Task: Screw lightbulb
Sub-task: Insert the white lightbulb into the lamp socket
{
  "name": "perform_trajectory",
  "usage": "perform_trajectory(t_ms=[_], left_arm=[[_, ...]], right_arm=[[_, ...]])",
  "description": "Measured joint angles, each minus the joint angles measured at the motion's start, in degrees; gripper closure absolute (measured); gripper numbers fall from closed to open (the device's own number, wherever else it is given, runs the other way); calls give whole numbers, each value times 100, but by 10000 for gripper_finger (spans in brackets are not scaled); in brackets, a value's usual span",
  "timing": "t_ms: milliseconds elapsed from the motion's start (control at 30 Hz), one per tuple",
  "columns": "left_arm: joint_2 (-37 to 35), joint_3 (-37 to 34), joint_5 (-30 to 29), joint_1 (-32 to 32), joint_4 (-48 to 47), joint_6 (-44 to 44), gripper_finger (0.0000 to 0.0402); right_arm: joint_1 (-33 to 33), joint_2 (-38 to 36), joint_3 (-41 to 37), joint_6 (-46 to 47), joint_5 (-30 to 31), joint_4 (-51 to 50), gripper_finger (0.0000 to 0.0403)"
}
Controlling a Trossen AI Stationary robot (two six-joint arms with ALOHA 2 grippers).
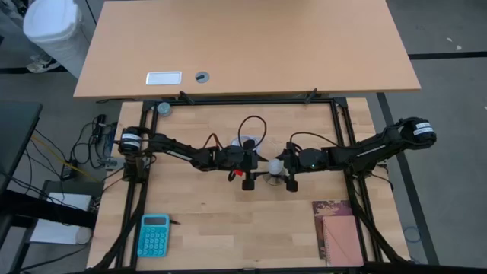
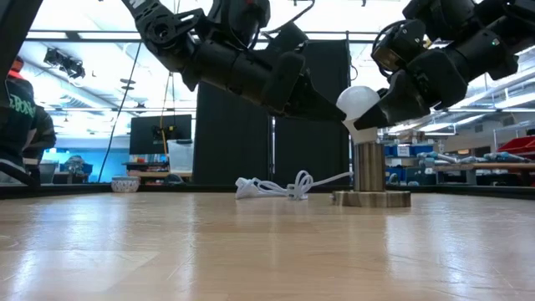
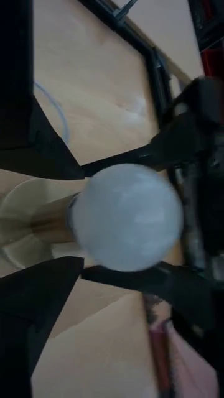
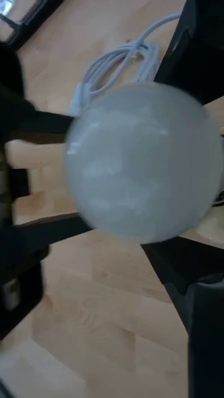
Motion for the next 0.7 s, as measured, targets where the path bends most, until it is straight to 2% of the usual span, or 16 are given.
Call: perform_trajectory(t_ms=[200, 700], left_arm=[[90, 11, -6, 0, 224, 17, 184], [90, 13, -51, 4, 234, 29, 184]], right_arm=[[38, 0, 129, -21, 34, -318, 94], [38, 0, 136, -170, 203, -334, 95]])
